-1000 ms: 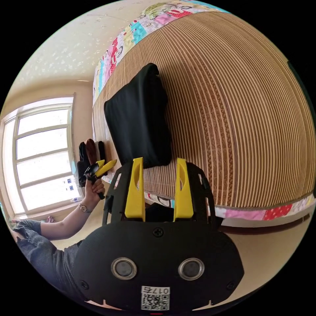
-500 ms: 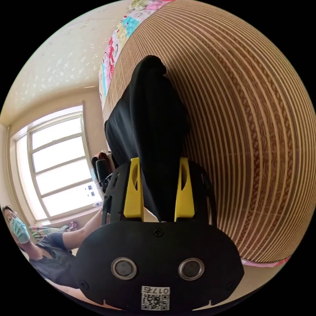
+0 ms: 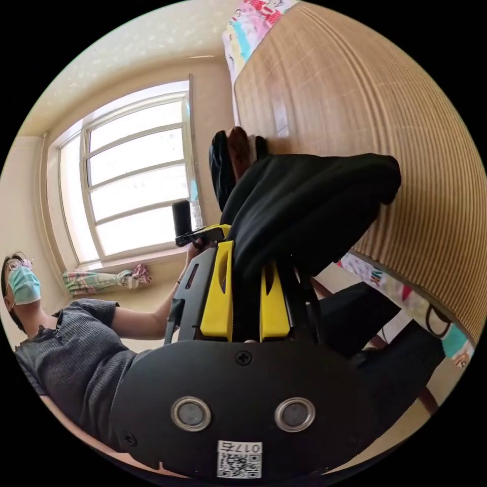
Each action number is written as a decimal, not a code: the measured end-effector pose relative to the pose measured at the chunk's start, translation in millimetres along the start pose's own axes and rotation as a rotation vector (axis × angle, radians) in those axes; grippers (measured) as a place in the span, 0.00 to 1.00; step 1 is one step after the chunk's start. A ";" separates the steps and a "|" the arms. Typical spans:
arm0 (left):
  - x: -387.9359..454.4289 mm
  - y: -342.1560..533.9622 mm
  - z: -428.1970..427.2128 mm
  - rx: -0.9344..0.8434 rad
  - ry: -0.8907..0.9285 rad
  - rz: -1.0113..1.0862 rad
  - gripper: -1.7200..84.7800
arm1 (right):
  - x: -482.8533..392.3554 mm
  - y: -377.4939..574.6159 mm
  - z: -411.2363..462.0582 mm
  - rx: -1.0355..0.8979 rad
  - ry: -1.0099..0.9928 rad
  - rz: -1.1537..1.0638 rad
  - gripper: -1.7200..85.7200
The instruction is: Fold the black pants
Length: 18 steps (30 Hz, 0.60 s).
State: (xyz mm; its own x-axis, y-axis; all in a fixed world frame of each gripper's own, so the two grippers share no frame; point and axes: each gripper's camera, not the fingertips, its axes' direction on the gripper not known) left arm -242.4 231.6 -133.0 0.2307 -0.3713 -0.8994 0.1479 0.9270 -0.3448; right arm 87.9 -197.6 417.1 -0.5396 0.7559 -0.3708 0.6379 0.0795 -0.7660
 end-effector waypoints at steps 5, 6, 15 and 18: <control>31.3 47.2 -155.1 0.277 -0.242 0.047 0.13 | -120.8 -64.9 87.1 0.009 -0.025 -0.258 0.10; 34.7 49.3 -186.3 0.341 -0.294 0.047 0.13 | -132.5 -73.4 96.2 0.025 -0.030 -0.273 0.10; -101.2 -2.2 -186.5 0.492 -0.580 -0.551 0.18 | -125.4 -203.6 263.1 -0.039 0.400 -0.061 0.10; -136.4 -9.4 -78.7 0.434 -0.551 -0.566 0.16 | -92.7 -196.6 288.5 -0.138 0.531 -0.130 0.05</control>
State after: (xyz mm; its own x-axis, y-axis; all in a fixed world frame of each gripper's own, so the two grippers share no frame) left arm -350.9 277.7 -28.1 0.4252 -0.8424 -0.3309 0.7038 0.5376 -0.4643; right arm -146.1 -470.7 450.5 -0.2906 0.9547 0.0646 0.6702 0.2512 -0.6984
